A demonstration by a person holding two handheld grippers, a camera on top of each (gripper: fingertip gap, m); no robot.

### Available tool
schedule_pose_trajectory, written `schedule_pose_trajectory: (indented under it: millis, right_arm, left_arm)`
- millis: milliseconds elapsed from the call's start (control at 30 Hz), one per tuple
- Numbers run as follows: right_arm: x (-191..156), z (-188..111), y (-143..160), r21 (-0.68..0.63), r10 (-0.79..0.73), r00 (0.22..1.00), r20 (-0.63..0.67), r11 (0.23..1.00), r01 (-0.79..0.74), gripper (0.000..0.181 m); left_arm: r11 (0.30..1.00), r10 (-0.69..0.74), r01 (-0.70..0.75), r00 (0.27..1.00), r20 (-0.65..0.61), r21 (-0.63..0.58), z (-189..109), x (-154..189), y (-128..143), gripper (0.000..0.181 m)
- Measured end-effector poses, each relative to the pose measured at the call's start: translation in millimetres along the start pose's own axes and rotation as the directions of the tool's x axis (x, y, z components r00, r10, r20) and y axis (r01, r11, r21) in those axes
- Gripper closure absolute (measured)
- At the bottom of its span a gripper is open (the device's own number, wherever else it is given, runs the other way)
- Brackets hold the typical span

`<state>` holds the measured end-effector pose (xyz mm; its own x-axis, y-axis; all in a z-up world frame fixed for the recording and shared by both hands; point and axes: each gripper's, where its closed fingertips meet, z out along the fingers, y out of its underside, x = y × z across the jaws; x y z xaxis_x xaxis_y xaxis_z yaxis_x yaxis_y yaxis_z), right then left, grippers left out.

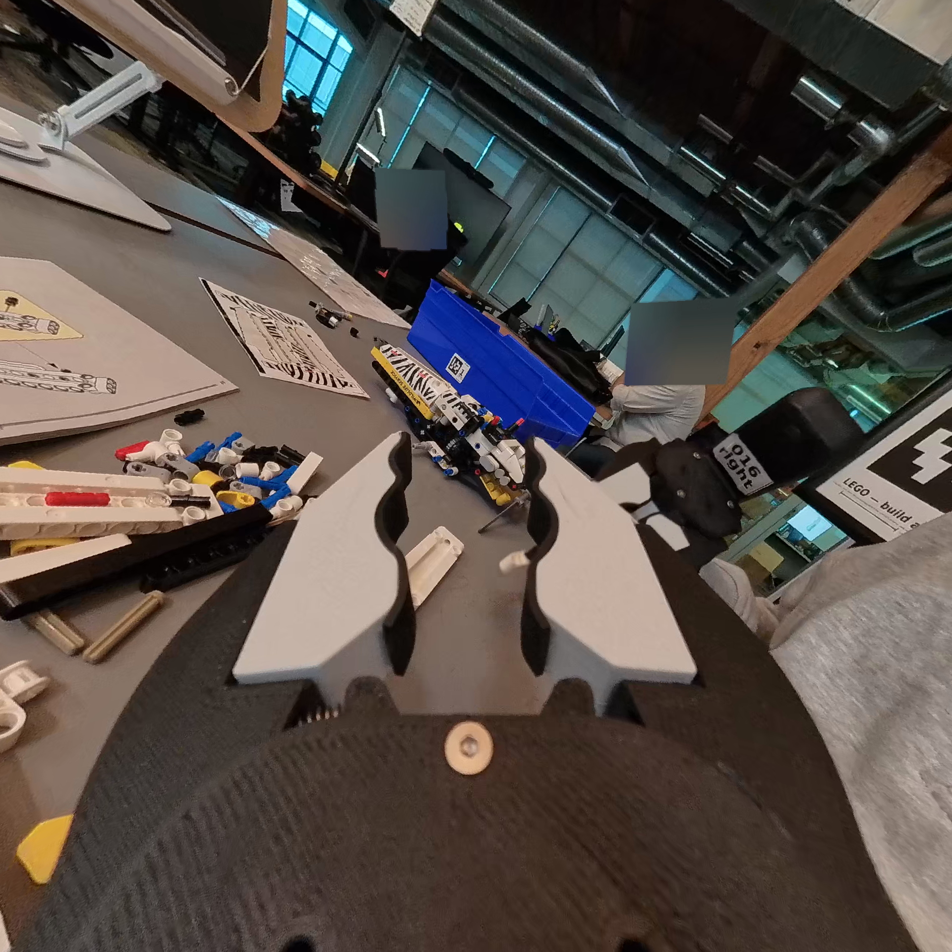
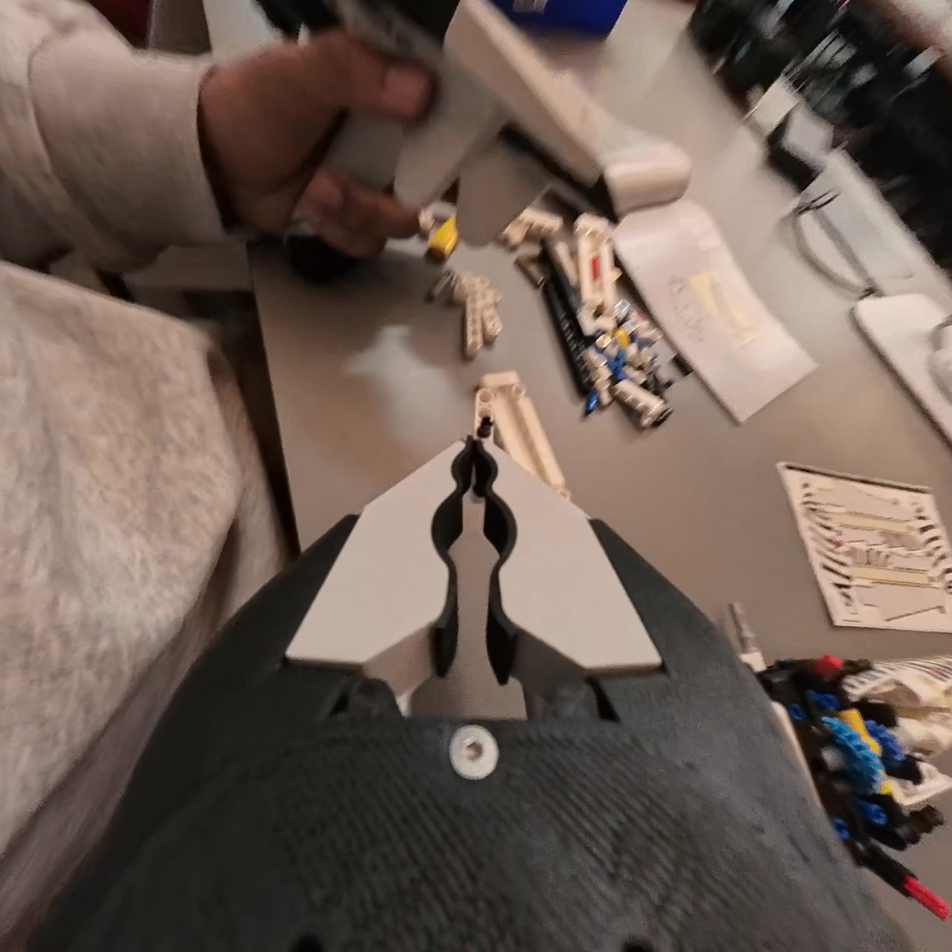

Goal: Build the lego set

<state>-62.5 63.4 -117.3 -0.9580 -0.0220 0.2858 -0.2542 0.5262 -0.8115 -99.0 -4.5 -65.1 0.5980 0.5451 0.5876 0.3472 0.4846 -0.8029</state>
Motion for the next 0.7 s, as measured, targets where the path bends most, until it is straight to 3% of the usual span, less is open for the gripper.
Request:
schedule_pose_trajectory:
  millis: [200,400,700]
  right_arm:
    - [32,-4,-44,0.304,0.133,0.974,-0.184,0.950,-0.072,0.181]
    - [33,-20,-61,0.521,0.110,0.945,-0.308,0.850,0.071,0.181]
    - [34,-17,-58,0.513,0.114,0.946,-0.303,0.856,0.061,0.181]
  left_arm:
    - [1.000,-0.007,0.007,1.000,-0.009,-0.008,1,1,1,0.140]
    - [0.997,-0.038,0.032,0.997,-0.074,-0.075,5,10,11,0.147]
    - [0.991,-0.041,0.016,0.981,-0.188,-0.136,10,28,22,0.149]
